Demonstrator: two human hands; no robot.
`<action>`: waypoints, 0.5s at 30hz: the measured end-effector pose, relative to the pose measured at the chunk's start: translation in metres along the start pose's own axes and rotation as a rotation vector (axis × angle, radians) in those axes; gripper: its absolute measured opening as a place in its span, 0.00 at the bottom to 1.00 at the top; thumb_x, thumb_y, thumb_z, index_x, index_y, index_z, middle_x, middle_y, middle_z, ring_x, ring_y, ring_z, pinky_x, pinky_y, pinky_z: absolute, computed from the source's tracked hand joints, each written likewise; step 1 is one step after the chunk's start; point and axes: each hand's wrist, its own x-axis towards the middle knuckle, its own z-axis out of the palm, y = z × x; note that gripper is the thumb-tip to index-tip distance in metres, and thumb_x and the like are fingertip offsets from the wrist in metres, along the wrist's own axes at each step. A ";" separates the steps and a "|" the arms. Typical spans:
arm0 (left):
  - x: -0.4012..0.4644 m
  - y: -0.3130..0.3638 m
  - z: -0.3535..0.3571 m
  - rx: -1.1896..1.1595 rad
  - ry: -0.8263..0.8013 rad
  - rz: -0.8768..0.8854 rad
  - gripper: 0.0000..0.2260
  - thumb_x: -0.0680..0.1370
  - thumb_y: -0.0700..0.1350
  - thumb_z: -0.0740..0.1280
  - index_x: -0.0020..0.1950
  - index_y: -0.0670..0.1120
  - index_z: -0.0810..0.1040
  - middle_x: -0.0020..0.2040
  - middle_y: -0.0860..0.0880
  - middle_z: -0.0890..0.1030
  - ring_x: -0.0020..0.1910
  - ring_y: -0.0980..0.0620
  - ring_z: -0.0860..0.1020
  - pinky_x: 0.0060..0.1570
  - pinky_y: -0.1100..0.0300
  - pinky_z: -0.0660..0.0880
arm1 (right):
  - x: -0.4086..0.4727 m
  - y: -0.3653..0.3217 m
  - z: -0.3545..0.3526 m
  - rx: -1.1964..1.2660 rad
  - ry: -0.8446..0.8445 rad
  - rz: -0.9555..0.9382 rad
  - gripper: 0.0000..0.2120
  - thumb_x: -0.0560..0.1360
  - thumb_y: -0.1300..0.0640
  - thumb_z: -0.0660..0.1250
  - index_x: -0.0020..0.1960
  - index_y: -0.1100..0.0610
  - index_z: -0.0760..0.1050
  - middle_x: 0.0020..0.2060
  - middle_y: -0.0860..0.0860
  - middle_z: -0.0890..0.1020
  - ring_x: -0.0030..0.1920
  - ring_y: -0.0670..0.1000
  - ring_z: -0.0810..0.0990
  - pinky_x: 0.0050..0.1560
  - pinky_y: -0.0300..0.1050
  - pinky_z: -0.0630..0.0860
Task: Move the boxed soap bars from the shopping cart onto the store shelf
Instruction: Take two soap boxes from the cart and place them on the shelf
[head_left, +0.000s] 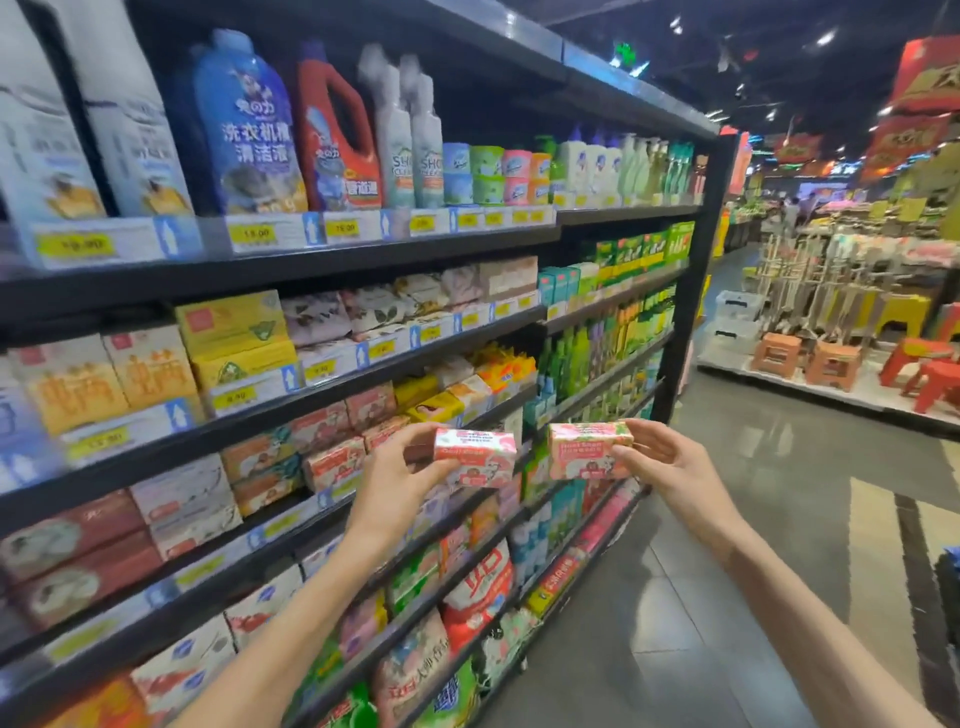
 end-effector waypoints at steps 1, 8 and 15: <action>0.009 -0.005 -0.002 0.039 0.046 -0.013 0.17 0.75 0.46 0.76 0.63 0.52 0.80 0.55 0.58 0.84 0.52 0.64 0.81 0.50 0.68 0.78 | 0.020 0.005 0.006 0.005 -0.034 -0.016 0.22 0.73 0.54 0.75 0.66 0.54 0.77 0.56 0.47 0.85 0.57 0.49 0.84 0.60 0.47 0.80; 0.034 -0.036 -0.019 0.188 0.356 -0.191 0.20 0.73 0.50 0.78 0.64 0.56 0.79 0.58 0.58 0.83 0.56 0.61 0.81 0.59 0.52 0.80 | 0.139 0.027 0.065 0.053 -0.347 -0.079 0.23 0.73 0.51 0.75 0.67 0.51 0.77 0.58 0.43 0.83 0.57 0.39 0.81 0.57 0.36 0.78; 0.025 -0.064 -0.045 0.258 0.571 -0.389 0.20 0.73 0.47 0.78 0.64 0.51 0.80 0.57 0.56 0.83 0.55 0.62 0.80 0.58 0.62 0.78 | 0.189 0.044 0.146 0.096 -0.504 -0.102 0.21 0.73 0.55 0.76 0.64 0.54 0.78 0.54 0.43 0.83 0.52 0.34 0.82 0.47 0.26 0.76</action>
